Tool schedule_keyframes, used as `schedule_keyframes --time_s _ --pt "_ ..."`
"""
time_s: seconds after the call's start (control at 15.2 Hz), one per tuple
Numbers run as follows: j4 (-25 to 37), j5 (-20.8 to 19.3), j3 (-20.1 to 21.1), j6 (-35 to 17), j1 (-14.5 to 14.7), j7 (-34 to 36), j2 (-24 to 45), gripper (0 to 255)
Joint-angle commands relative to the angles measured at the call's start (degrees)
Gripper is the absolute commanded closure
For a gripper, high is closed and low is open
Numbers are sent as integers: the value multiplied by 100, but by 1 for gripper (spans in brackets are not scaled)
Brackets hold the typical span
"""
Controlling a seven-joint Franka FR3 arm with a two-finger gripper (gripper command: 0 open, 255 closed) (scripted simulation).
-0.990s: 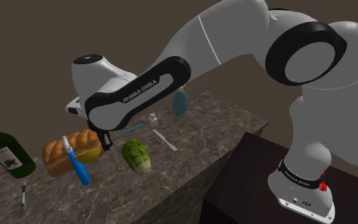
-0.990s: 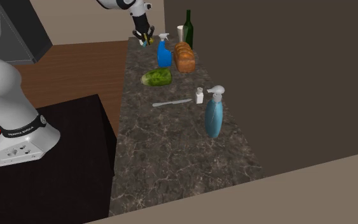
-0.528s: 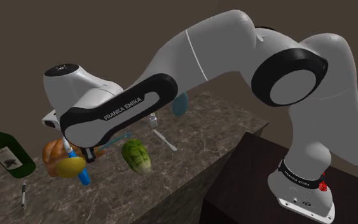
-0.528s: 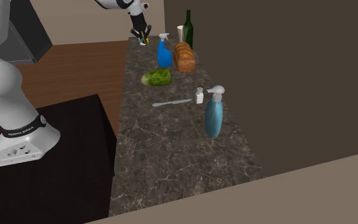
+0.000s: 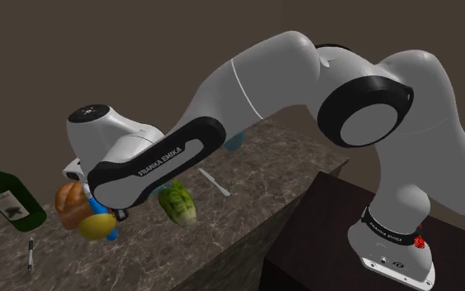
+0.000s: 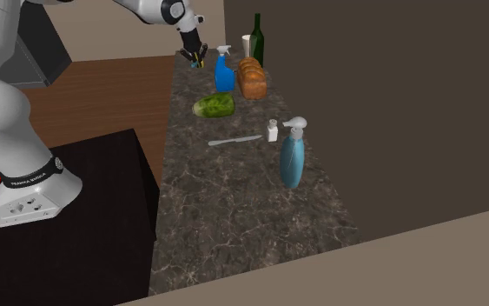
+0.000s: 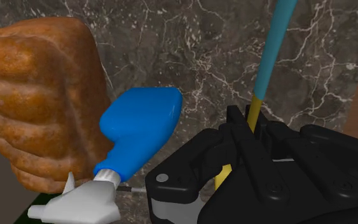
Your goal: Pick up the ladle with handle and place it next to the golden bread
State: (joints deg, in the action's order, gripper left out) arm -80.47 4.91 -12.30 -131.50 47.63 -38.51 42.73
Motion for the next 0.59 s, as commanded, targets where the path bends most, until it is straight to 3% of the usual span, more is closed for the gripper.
schedule_keyframes --time_s 0.0,0.53 --pt "-10 13 13 -106 -6 3 93 255" --pt "-33 62 61 -490 -38 1 456 255"
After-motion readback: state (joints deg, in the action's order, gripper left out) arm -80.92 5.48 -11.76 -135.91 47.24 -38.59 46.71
